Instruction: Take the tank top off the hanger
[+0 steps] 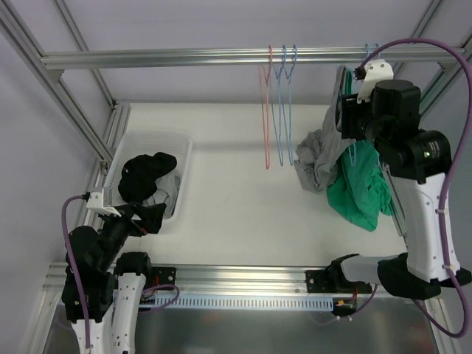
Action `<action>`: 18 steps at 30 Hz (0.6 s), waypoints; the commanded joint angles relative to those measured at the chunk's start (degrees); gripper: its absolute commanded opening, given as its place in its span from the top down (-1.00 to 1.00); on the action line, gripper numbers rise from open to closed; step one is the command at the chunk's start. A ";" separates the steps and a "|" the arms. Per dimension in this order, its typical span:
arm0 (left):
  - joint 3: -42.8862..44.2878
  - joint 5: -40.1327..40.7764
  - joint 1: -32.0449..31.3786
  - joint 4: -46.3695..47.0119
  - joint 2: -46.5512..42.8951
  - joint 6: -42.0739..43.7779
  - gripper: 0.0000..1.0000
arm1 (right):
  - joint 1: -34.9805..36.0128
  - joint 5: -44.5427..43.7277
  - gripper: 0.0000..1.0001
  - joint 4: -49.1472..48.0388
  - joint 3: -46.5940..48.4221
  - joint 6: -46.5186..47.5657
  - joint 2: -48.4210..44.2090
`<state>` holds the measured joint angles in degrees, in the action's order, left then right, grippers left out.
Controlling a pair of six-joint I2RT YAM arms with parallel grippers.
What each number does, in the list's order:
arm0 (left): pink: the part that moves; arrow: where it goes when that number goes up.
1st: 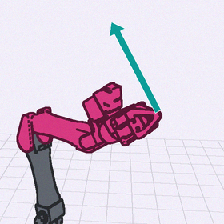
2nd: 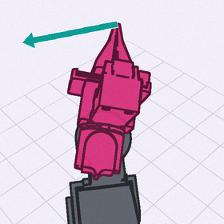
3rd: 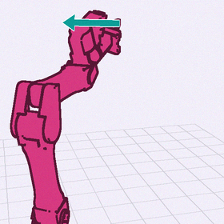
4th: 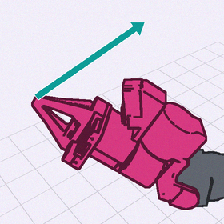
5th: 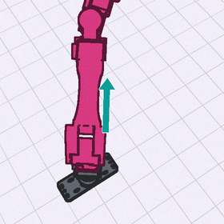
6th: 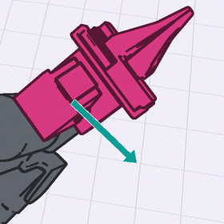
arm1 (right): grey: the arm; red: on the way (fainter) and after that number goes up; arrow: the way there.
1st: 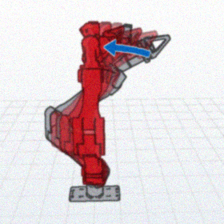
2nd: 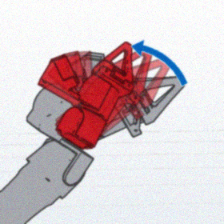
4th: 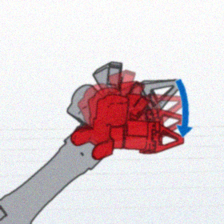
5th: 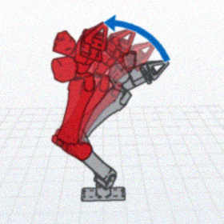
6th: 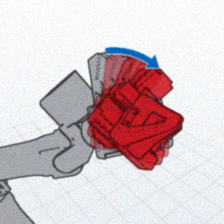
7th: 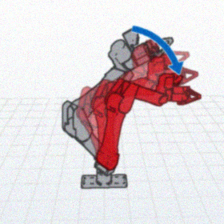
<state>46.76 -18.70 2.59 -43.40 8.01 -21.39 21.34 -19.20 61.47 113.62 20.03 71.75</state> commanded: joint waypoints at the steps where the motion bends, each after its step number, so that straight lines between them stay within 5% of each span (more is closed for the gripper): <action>1: 0.97 -0.91 -0.22 2.26 -2.82 1.35 -0.97 | -3.05 2.58 -0.11 -2.93 2.39 1.85 3.22; 12: 0.52 -3.80 -0.22 2.26 -1.77 1.26 -0.97 | -9.83 9.44 0.01 -9.26 -2.00 0.89 9.02; 18: 0.35 -4.42 -0.22 2.18 -1.77 1.26 -0.98 | -10.80 12.70 0.64 -14.44 -3.93 0.01 11.05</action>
<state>46.78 -21.06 2.59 -42.72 5.63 -21.15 11.33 -9.52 52.56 110.41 20.53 82.30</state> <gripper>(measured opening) 0.986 0.230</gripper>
